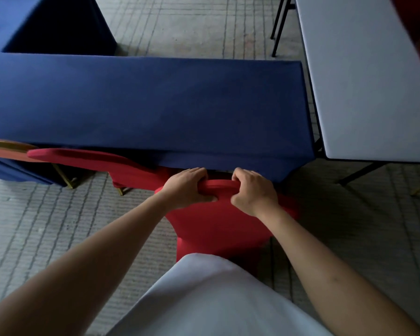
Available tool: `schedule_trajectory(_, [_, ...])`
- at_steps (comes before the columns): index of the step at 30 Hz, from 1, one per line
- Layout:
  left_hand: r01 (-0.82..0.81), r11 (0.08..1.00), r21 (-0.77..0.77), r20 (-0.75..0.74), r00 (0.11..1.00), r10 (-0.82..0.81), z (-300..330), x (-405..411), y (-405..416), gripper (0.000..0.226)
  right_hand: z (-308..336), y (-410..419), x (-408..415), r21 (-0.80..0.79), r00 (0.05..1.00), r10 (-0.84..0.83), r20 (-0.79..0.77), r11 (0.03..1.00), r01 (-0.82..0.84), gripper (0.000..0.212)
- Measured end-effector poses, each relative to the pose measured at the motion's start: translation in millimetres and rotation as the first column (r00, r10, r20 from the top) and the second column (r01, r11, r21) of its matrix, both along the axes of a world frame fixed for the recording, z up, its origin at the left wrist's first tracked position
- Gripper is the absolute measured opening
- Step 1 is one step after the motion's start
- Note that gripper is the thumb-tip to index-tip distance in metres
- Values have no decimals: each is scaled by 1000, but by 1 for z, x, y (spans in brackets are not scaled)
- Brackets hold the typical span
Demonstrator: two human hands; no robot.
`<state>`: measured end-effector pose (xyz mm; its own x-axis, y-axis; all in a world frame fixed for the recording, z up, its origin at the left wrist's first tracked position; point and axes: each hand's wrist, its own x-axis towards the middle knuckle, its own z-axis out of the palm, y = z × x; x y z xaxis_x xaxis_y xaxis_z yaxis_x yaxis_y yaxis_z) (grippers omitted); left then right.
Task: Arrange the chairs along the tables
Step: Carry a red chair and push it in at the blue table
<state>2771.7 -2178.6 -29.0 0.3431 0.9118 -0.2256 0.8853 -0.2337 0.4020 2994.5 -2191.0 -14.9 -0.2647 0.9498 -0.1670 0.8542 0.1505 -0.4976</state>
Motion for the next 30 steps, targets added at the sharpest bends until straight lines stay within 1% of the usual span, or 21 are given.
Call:
schedule_trajectory(10, [27, 999, -35, 19, 999, -26, -1, -2, -8, 55, 8, -12, -5, -68, 999, -34, 23, 997, 36, 22])
schedule_trajectory(18, [42, 999, 18, 53, 998, -43, -13, -11, -38, 55, 6, -41, -14, -89, 996, -38, 78, 995, 45, 20])
schedule_trajectory(20, [39, 999, 32, 49, 998, -41, -13, -12, -43, 56, 9, -45, -16, -128, 994, -45, 95, 990, 57, 19])
schedule_trajectory(24, [33, 999, 37, 43, 999, -34, -12, -15, -51, 57, 20, -48, -23, -277, 990, -27, 139, 959, 65, 20])
schedule_trajectory(27, [106, 994, 29, 23, 994, -107, -10, -18, -61, 58, 25, -59, -28, -335, 988, -8, 153, 940, 59, 20])
schedule_trajectory(30, [192, 979, 61, 10, 981, -193, -14, -25, -81, 56, 24, -79, -35, -343, 985, 27, 173, 939, 34, 19])
